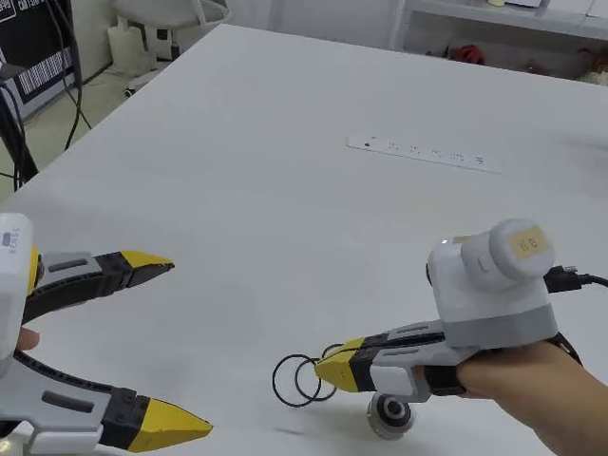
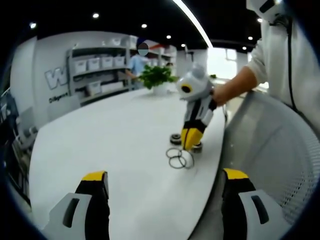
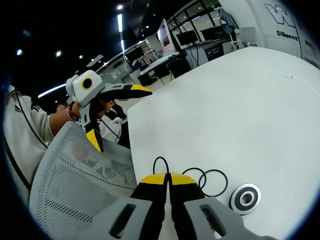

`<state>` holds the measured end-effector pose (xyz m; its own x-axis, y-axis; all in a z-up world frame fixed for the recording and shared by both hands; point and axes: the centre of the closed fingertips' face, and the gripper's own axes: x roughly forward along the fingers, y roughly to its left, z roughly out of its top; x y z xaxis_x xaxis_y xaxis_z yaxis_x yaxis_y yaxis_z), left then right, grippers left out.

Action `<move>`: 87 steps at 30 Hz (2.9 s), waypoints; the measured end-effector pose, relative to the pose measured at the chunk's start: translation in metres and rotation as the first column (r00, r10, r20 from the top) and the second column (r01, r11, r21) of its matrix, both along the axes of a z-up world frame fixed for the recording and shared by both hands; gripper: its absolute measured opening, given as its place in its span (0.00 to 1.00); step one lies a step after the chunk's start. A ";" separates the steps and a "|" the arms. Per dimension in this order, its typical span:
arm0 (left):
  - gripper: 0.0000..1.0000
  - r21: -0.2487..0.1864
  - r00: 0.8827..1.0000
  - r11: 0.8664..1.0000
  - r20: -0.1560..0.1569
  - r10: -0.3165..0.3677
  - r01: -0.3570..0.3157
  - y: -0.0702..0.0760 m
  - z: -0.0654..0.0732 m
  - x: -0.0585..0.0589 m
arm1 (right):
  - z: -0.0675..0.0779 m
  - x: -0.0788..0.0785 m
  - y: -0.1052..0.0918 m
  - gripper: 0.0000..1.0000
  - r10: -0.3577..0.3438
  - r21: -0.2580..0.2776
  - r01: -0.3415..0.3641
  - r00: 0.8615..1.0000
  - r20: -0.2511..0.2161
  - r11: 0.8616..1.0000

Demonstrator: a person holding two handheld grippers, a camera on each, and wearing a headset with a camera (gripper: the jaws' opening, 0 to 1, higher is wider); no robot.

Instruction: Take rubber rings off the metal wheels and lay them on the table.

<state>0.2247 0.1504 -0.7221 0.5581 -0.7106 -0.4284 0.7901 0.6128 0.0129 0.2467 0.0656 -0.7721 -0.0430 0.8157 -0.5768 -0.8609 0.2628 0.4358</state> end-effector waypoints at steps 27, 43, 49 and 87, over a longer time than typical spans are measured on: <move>0.96 0.002 1.000 1.000 -0.023 0.009 -0.009 0.001 -0.004 0.007 | -0.033 0.013 -0.005 0.00 -0.022 -0.096 0.019 0.999 -0.034 0.995; 0.95 -0.005 1.000 1.000 -0.019 0.005 -0.005 0.000 -0.004 0.006 | -0.036 0.011 -0.008 0.07 -0.008 -0.129 0.008 1.000 -0.005 0.992; 0.95 -0.007 1.000 1.000 -0.011 0.013 -0.013 0.001 -0.001 0.006 | -0.030 0.012 -0.013 0.06 -0.011 -0.127 0.012 1.000 0.007 0.992; 0.95 0.023 0.998 0.999 0.052 -0.041 0.040 -0.040 0.033 0.023 | 0.014 0.037 -0.098 0.14 -0.147 -0.032 0.151 0.983 0.114 0.988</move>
